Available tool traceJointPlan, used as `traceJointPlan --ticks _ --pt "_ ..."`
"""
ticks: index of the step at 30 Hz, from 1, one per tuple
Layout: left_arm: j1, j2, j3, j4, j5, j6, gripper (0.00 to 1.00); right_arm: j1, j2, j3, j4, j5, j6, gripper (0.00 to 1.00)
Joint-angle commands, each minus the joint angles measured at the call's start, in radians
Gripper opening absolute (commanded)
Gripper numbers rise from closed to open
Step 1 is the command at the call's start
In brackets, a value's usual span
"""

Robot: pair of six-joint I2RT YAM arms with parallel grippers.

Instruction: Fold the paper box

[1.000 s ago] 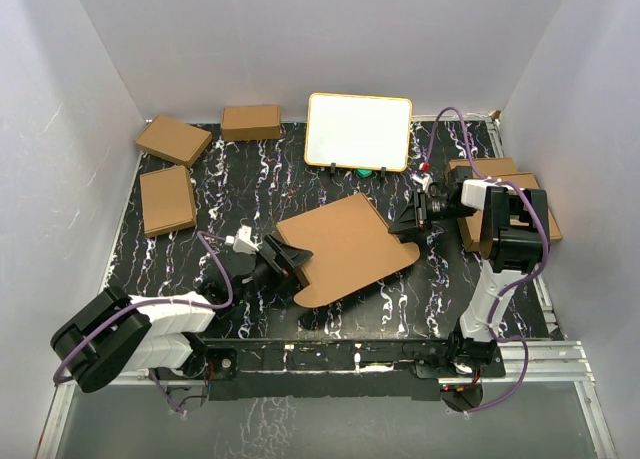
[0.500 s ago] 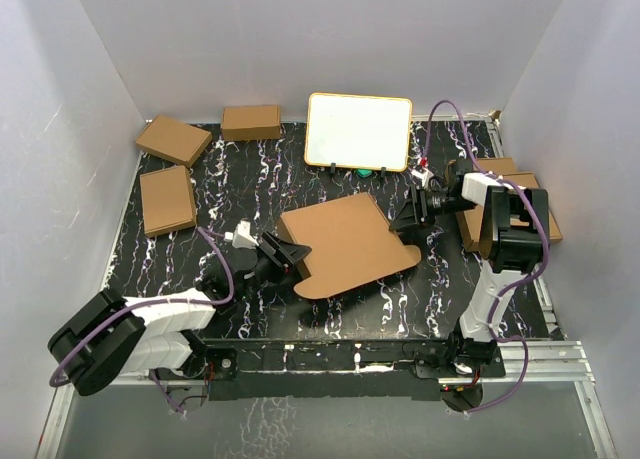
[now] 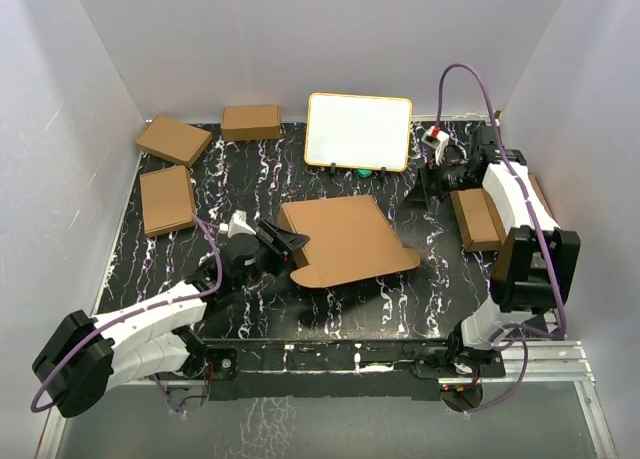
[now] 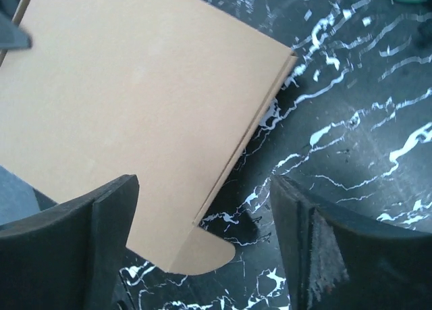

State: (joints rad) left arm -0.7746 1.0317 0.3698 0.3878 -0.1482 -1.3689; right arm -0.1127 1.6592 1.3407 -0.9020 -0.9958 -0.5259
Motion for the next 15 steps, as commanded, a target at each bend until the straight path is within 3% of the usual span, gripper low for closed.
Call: traceJointPlan --ticks 1,4,15 --pt "-0.002 -0.039 0.156 -0.219 -0.036 -0.088 0.39 0.029 -0.146 0.008 -0.111 -0.154 -0.296 0.89" --pt "0.005 -0.024 0.245 -0.341 -0.033 -0.129 0.38 0.086 -0.232 -0.02 -0.19 -0.205 -0.495 0.99" --pt "0.138 0.124 0.572 -0.71 0.17 -0.247 0.34 0.431 -0.488 -0.087 0.1 0.026 -0.476 0.99"
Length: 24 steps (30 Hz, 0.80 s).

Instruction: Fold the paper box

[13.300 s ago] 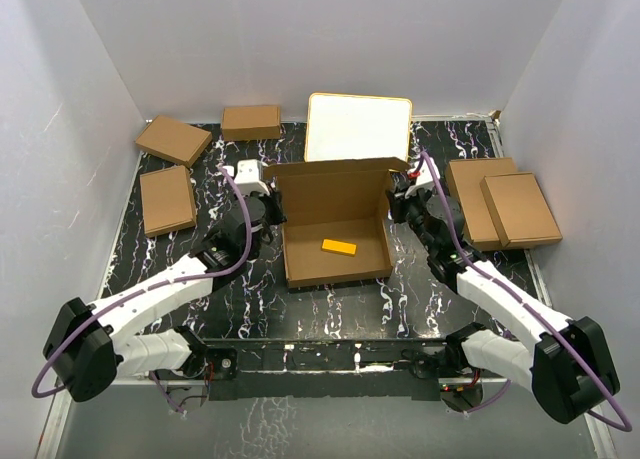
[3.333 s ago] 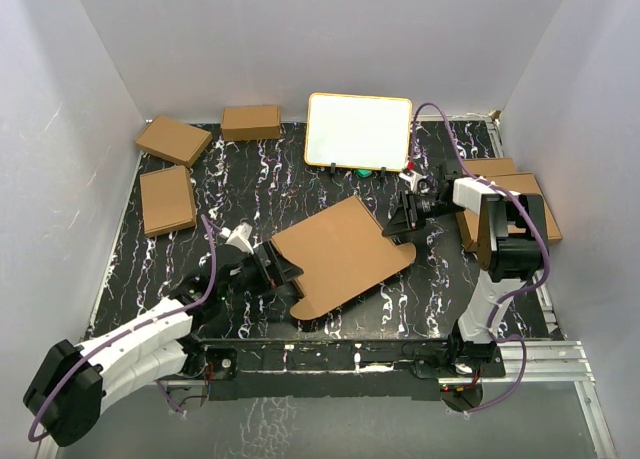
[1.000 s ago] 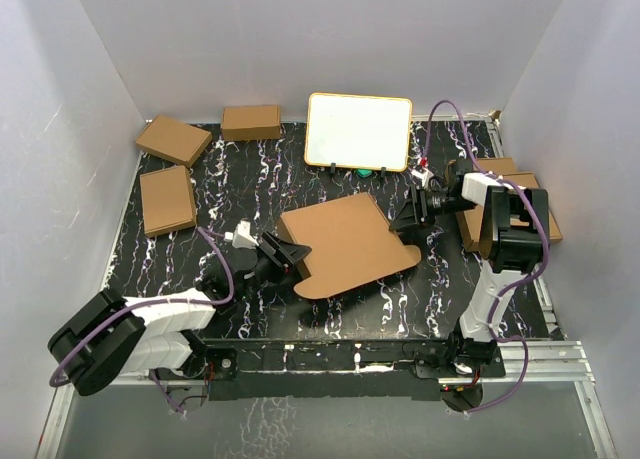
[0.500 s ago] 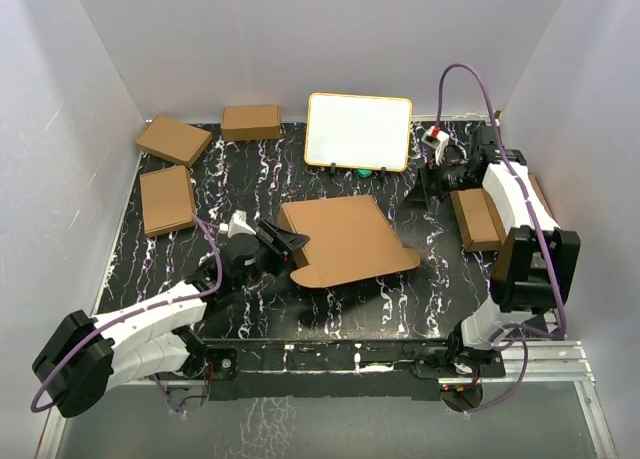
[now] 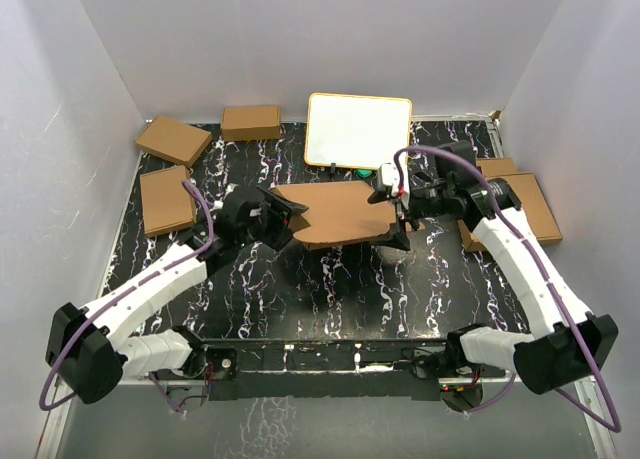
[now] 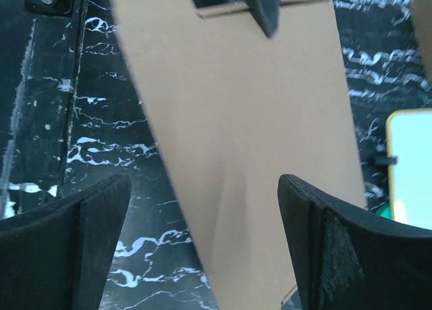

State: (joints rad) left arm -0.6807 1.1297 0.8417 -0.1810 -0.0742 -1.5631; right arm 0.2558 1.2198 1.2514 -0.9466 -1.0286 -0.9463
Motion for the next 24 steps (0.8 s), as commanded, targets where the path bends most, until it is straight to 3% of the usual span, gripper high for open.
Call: traceJointPlan --ticks 1,13,24 --pt "0.053 0.033 0.117 -0.159 0.102 -0.067 0.34 0.074 -0.051 0.007 0.144 0.073 -0.062 0.99" --pt "0.085 0.08 0.172 -0.163 0.181 -0.123 0.32 0.218 -0.074 -0.125 0.394 0.329 -0.009 0.99" --pt "0.101 0.089 0.181 -0.157 0.191 -0.163 0.32 0.307 -0.053 -0.177 0.425 0.391 -0.037 0.99"
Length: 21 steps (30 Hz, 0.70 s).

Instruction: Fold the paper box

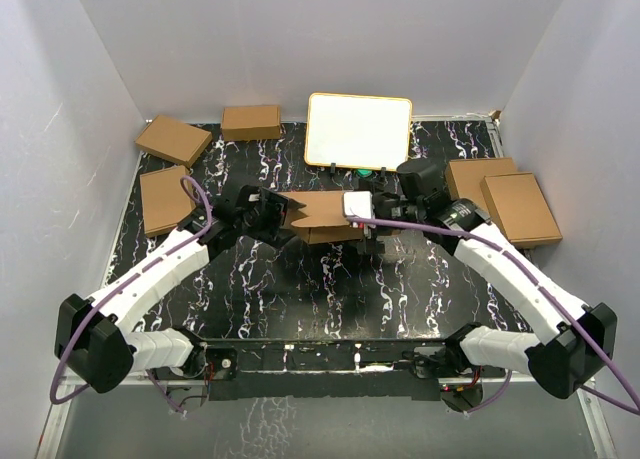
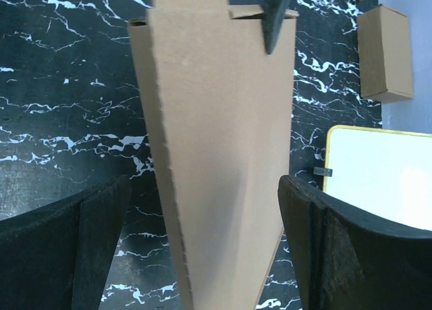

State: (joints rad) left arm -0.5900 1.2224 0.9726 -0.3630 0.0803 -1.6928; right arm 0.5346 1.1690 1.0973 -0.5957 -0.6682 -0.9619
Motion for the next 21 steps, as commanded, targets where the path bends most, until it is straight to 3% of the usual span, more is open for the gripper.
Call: traceJointPlan --ticks 1,14,21 --pt "0.012 -0.002 0.05 0.027 0.038 -0.035 0.32 0.033 -0.002 -0.027 0.076 0.038 -0.025 0.99" --pt "0.021 0.016 0.05 0.063 0.065 -0.061 0.32 0.126 0.028 -0.088 0.214 0.241 -0.01 0.99" --pt "0.025 0.017 0.049 0.076 0.068 -0.07 0.32 0.146 0.034 -0.123 0.258 0.3 -0.009 0.91"
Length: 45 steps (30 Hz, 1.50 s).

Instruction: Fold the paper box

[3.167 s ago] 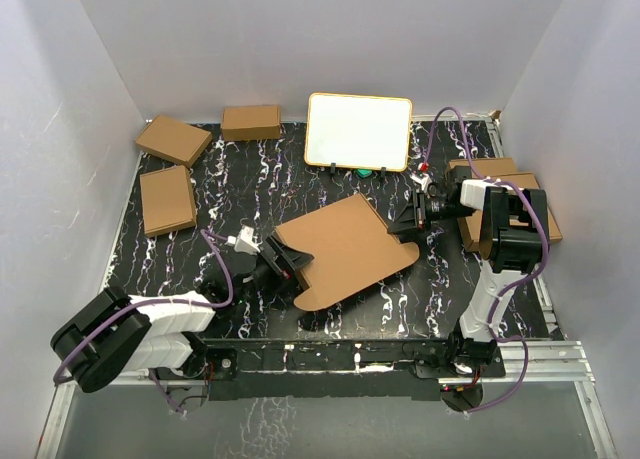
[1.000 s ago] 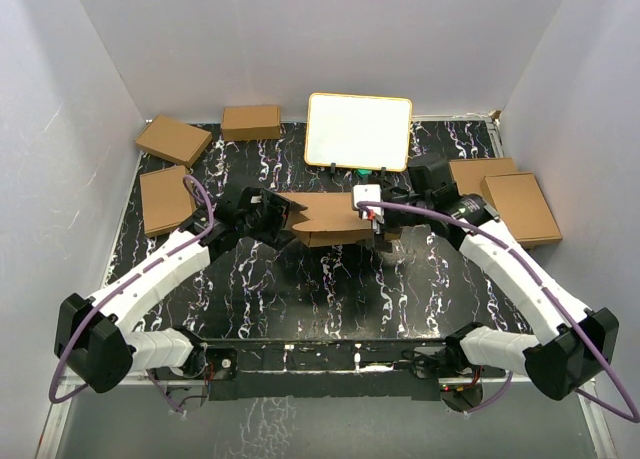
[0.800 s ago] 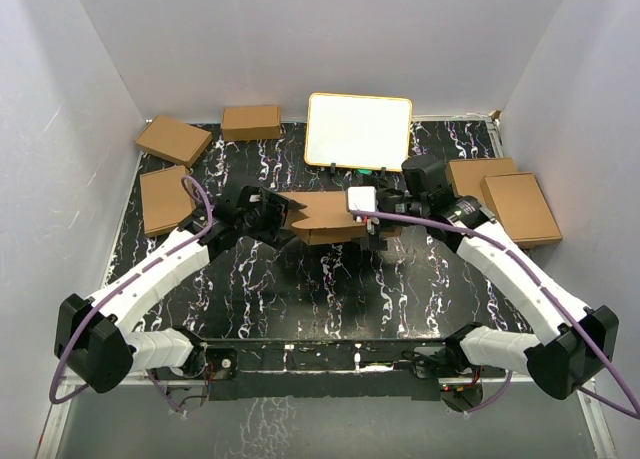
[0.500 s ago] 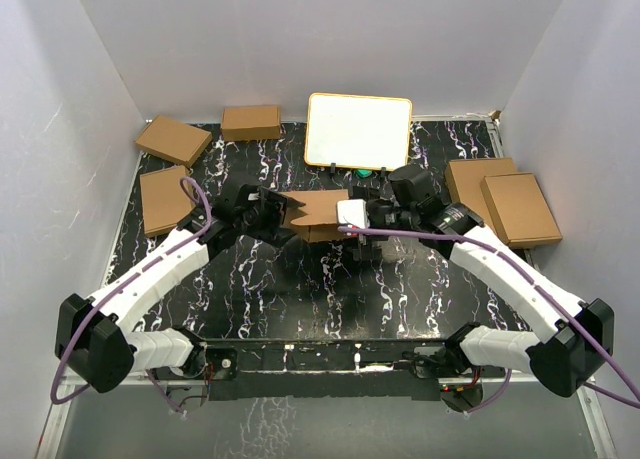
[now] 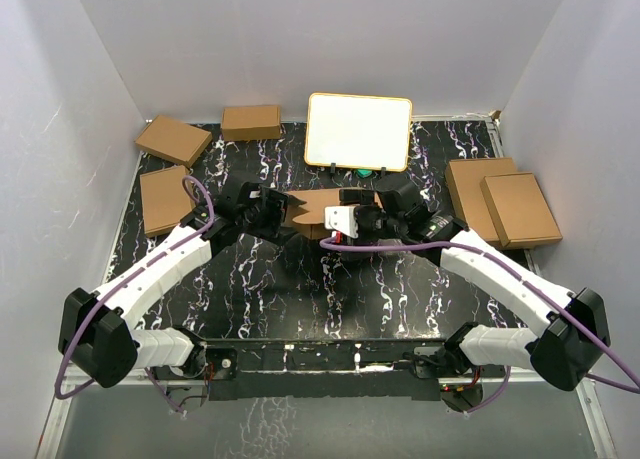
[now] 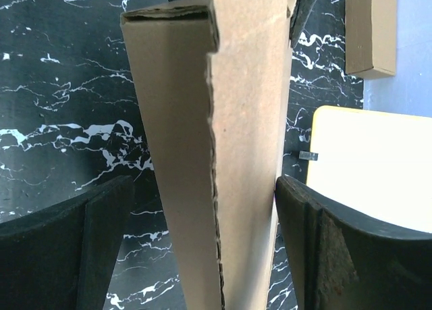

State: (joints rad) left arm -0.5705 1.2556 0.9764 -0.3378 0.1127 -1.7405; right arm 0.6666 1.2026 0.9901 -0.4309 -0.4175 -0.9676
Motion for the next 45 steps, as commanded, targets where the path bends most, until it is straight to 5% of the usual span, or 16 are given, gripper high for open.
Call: traceJointPlan --ticks 1,17,21,31,38,45 --pt "0.007 -0.016 0.045 0.053 0.037 -0.023 0.32 0.018 0.0 -0.02 0.097 0.054 0.0 0.9" --pt "0.009 -0.029 0.027 0.075 0.039 -0.034 0.36 0.022 -0.004 -0.007 0.115 0.075 0.058 0.62" --pt "0.01 -0.057 -0.01 0.118 0.02 -0.054 0.43 0.016 -0.008 -0.006 0.114 0.06 0.087 0.62" --pt "0.012 -0.16 -0.077 0.157 -0.047 -0.06 0.95 -0.034 -0.01 0.016 0.13 0.013 0.226 0.6" --pt "0.015 -0.279 -0.086 0.107 -0.142 0.015 0.97 -0.091 -0.007 0.037 0.132 -0.05 0.316 0.59" --pt "0.015 -0.446 -0.173 0.147 -0.205 0.298 0.97 -0.22 0.02 0.137 0.109 -0.253 0.55 0.59"
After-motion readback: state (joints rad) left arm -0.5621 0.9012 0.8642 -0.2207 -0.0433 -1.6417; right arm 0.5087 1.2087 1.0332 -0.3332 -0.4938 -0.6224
